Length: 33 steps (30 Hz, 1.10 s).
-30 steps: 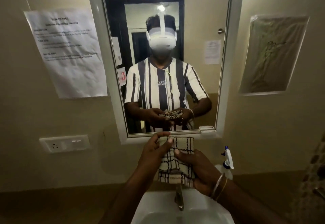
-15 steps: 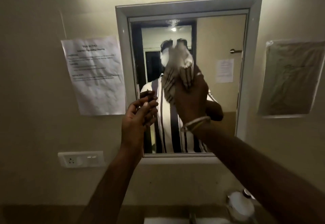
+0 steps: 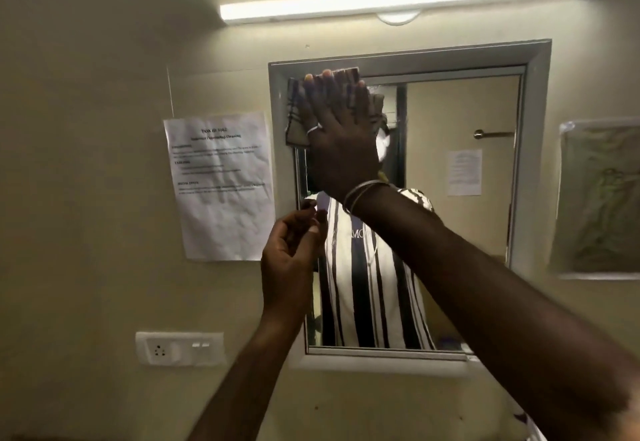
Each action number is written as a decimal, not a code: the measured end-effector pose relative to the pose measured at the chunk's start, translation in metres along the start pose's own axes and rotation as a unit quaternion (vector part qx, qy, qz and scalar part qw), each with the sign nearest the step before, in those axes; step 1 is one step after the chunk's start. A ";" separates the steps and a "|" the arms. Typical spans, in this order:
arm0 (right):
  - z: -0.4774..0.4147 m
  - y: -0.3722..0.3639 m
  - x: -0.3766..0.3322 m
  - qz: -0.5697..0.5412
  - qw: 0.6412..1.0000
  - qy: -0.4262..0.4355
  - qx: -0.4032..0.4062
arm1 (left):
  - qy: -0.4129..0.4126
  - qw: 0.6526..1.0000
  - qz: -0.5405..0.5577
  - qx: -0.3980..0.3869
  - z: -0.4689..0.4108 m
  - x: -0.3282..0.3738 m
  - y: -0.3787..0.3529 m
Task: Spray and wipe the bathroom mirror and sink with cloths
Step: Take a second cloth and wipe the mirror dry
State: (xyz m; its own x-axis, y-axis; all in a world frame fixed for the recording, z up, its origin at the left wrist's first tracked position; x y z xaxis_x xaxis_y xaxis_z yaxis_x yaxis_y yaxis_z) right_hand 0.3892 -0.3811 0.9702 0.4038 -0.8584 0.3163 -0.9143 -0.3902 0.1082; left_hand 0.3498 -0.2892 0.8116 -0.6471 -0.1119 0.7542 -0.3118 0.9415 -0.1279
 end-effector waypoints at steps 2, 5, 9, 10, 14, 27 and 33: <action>0.001 -0.001 -0.004 -0.011 1.000 -0.002 -0.012 | -0.031 0.999 -0.026 0.023 -0.005 0.002 0.004; 0.000 -0.004 -0.009 0.000 1.000 0.020 -0.017 | -0.079 0.993 -0.073 0.057 -0.012 0.009 0.009; 0.000 -0.009 -0.008 0.018 0.999 0.042 -0.024 | -0.149 0.976 -0.137 0.074 -0.017 0.018 0.004; 0.000 -0.010 -0.009 0.021 0.998 0.050 -0.025 | -0.166 0.972 -0.145 0.074 -0.018 0.018 0.002; -0.002 -0.010 -0.005 0.037 0.996 0.074 -0.035 | -0.201 0.961 -0.170 0.082 -0.024 0.013 -0.008; 0.044 0.044 0.105 0.096 0.994 -0.018 -0.038 | -0.275 0.944 -0.170 0.064 -0.028 0.009 -0.009; 0.075 0.079 0.164 0.114 0.990 -0.080 -0.018 | -0.297 0.937 -0.174 0.055 -0.025 0.002 -0.010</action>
State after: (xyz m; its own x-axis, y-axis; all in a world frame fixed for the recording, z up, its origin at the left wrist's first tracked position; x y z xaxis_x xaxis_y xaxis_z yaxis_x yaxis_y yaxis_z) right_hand 0.3852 -0.5780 0.9599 0.1847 -0.9655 0.1837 -0.9815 -0.1715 0.0856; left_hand 0.3691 -0.2909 0.8309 -0.7561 -0.5935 0.2758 -0.6243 0.7805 -0.0321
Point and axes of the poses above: each hand's wrist, its own z-axis away from the middle knuckle, its own y-axis out of the back of the hand, x = y × z, the point moved 8 cm from there along -z, towards the middle knuckle, and after that the axes turned 10 degrees about -z, right-handed, at the moved point
